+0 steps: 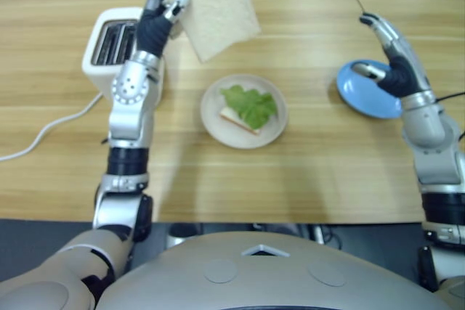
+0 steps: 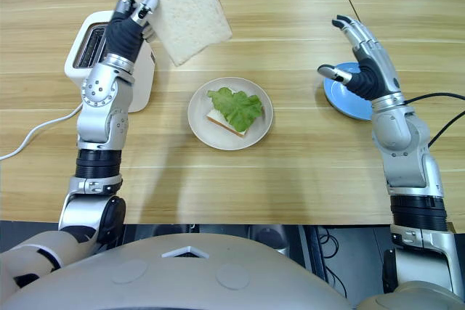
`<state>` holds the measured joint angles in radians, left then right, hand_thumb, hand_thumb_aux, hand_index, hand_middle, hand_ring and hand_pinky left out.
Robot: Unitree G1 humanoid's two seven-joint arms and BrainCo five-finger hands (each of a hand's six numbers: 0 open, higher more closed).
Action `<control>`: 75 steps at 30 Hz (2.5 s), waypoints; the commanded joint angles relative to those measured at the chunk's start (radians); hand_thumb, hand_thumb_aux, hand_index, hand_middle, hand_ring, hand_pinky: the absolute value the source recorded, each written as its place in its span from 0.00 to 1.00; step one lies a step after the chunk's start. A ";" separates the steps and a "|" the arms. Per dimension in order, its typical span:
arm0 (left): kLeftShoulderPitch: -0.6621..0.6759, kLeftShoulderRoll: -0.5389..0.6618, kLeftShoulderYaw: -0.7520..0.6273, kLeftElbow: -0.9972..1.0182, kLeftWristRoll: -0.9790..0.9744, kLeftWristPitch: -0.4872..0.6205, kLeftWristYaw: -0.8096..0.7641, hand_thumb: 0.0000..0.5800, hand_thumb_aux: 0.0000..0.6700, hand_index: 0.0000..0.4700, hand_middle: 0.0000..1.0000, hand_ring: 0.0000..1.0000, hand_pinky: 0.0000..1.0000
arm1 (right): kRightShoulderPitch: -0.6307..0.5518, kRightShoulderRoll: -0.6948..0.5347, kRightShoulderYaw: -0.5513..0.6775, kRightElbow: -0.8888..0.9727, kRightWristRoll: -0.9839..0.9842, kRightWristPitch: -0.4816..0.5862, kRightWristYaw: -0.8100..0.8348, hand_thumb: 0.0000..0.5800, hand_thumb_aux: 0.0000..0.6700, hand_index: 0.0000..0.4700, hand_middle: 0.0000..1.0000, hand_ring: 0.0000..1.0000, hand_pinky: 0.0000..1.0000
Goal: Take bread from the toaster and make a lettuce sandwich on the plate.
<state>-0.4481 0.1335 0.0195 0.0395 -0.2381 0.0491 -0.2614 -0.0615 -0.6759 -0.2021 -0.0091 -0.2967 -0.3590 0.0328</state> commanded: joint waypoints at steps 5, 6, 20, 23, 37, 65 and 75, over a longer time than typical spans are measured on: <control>-0.064 -0.035 -0.125 0.438 0.093 0.005 -0.116 1.00 1.00 0.98 1.00 1.00 1.00 | -0.005 0.031 -0.002 0.008 0.042 0.021 0.023 0.00 0.00 0.00 0.00 0.00 0.00; -0.080 -0.041 -0.131 0.505 0.109 -0.010 -0.112 1.00 1.00 0.98 1.00 1.00 1.00 | -0.006 0.034 0.003 0.007 0.039 0.023 0.025 0.00 0.00 0.00 0.00 0.00 0.00; -0.246 -0.044 -0.189 1.059 0.300 -0.185 -0.106 1.00 1.00 0.98 1.00 1.00 1.00 | -0.011 0.051 0.061 -0.025 -0.040 0.046 0.054 0.00 0.00 0.00 0.00 0.00 0.00; -0.265 -0.037 -0.191 1.111 0.331 -0.195 -0.074 1.00 1.00 0.98 1.00 1.00 1.00 | -0.010 0.043 0.132 -0.034 -0.118 0.012 0.065 0.00 0.00 0.00 0.00 0.00 0.00; -0.271 -0.033 -0.189 1.198 0.402 -0.199 -0.021 1.00 1.00 0.98 1.00 1.00 1.00 | -0.264 0.159 0.756 0.361 -0.834 -0.093 -0.091 0.00 0.00 0.00 0.00 0.00 0.00; -0.074 0.135 -0.179 0.633 0.589 -0.372 0.366 0.00 0.00 0.00 0.00 0.00 0.00 | -0.238 0.152 0.879 0.482 -0.763 -0.033 -0.036 0.00 0.00 0.00 0.00 0.00 0.00; 0.166 0.219 -0.122 0.226 0.316 -0.219 -0.055 1.00 1.00 0.98 1.00 1.00 1.00 | -0.098 0.041 0.501 0.006 -0.491 -0.127 -0.289 0.00 0.00 0.00 0.00 0.00 0.00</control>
<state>-0.3323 0.3090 -0.1391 0.3914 0.1656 -0.2417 -0.2194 -0.2051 -0.6084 0.3844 0.0866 -0.8673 -0.4771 -0.2543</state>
